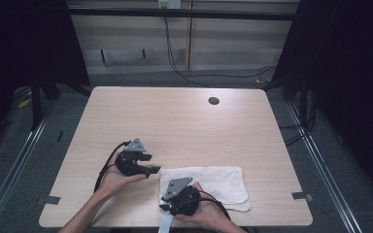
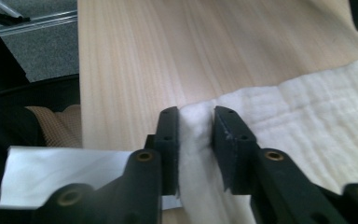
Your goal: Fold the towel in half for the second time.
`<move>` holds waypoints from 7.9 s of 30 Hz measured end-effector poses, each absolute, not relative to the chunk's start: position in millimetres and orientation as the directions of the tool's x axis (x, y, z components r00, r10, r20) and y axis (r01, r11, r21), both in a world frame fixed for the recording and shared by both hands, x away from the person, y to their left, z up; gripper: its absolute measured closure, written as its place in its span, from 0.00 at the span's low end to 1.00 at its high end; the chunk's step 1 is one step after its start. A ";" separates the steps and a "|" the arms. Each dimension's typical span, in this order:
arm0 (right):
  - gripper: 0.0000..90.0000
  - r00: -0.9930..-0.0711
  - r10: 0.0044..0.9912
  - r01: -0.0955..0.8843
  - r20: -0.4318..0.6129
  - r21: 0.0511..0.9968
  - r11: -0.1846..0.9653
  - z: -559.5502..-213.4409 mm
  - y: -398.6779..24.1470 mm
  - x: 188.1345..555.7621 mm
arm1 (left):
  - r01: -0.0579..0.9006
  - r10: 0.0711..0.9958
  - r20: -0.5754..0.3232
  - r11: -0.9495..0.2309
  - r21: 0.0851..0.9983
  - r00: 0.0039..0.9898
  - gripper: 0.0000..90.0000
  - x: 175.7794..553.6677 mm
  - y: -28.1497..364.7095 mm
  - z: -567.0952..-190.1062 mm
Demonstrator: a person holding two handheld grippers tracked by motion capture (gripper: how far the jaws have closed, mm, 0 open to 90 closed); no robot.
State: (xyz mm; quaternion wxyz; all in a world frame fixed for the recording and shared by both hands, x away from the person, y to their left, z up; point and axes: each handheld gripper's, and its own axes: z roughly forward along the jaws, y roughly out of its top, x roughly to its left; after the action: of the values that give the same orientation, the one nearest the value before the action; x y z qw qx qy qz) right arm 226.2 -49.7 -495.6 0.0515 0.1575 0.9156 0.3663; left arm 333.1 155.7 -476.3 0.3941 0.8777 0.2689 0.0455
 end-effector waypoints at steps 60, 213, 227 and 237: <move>0.94 -0.918 0.358 0.352 0.169 0.763 0.542 -456.8 -46.3 237.4 | 0.415 0.426 -0.202 -0.500 0.760 0.882 0.94 324.5 163.8 -464.4; 0.48 -0.688 0.712 0.501 0.142 0.803 0.324 -461.1 -202.7 238.6 | 0.421 0.437 -0.195 -0.513 0.748 0.878 0.40 346.2 76.1 -452.2; 0.44 -0.620 0.771 0.510 0.146 0.822 0.255 -456.3 -242.5 224.3 | 0.432 0.536 -0.129 -0.491 0.757 0.835 0.33 316.7 136.8 -433.6; 0.41 -0.571 0.807 0.532 0.146 0.815 0.229 -461.9 -267.8 227.4 | 0.427 0.606 -0.053 -0.493 0.758 0.794 0.28 295.8 170.4 -443.6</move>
State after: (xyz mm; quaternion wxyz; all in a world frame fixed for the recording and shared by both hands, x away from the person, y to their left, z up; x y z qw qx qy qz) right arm 227.4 -267.8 -461.9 0.1557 0.4359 0.7682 0.4422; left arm 295.8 170.4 -443.6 0.4031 0.8569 0.3015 0.1108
